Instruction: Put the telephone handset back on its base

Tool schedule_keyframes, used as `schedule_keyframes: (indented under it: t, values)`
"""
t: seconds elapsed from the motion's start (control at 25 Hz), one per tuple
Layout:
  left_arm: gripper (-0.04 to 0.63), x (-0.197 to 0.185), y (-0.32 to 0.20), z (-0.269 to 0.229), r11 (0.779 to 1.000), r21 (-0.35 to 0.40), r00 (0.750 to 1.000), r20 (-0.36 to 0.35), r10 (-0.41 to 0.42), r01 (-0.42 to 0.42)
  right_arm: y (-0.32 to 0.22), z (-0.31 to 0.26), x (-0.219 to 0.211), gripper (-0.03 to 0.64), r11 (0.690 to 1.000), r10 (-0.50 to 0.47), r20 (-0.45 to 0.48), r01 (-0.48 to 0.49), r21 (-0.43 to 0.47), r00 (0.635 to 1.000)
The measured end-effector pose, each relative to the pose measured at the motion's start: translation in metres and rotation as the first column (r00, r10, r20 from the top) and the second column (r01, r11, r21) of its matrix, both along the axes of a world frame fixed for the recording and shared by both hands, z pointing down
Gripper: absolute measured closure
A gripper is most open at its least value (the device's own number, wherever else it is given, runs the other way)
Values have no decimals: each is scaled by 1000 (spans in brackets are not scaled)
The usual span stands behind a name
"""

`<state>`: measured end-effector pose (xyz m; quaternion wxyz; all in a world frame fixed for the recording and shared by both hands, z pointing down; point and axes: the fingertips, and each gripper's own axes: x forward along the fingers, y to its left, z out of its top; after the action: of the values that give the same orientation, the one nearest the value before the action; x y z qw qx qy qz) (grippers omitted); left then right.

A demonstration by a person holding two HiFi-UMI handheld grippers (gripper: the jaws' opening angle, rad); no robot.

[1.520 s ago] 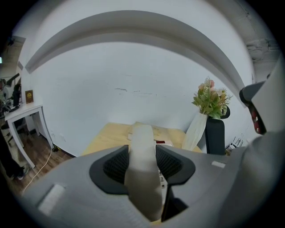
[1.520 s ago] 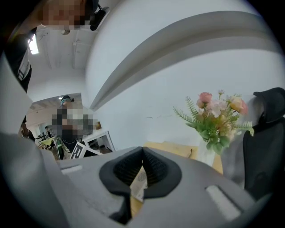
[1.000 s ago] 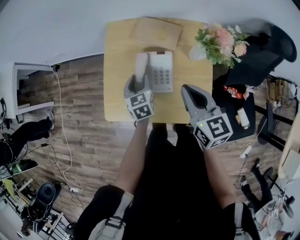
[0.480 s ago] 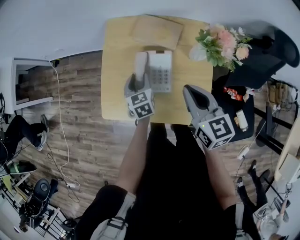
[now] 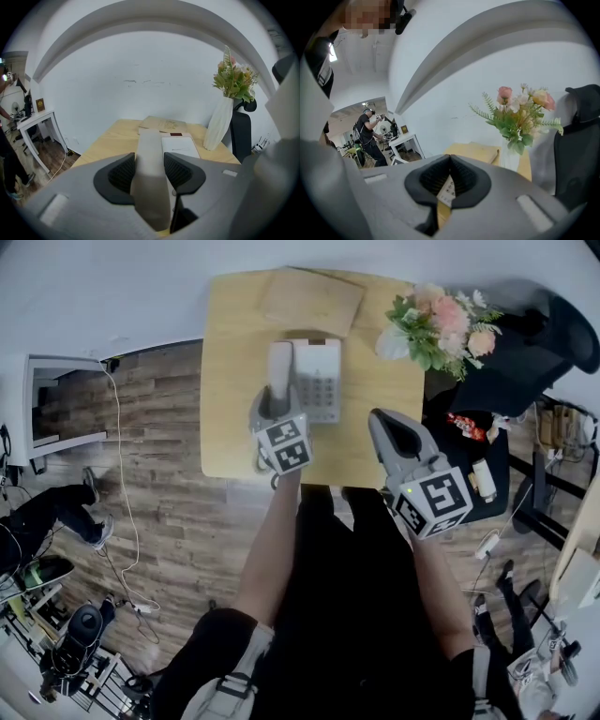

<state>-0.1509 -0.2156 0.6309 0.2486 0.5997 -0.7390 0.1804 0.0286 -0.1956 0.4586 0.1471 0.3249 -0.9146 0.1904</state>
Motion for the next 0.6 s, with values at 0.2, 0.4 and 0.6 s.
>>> schedule_keyframes:
  t: [0.2,0.4,0.6]
  values:
    - [391,2,0,7,1000,-14,1000,3,-2,2,-1,1,5,614,1000,9,-1,-9,-2,1000]
    - [391,3,-2,12,1000,-24,1000,15,5,-4,0,4,8,614,1000,21,-1,-21,-7,1000]
    - [391,4,-2,18,999,-38,1000,22,12,-11,0,4,9,614,1000,28,-1,-28,-9,1000]
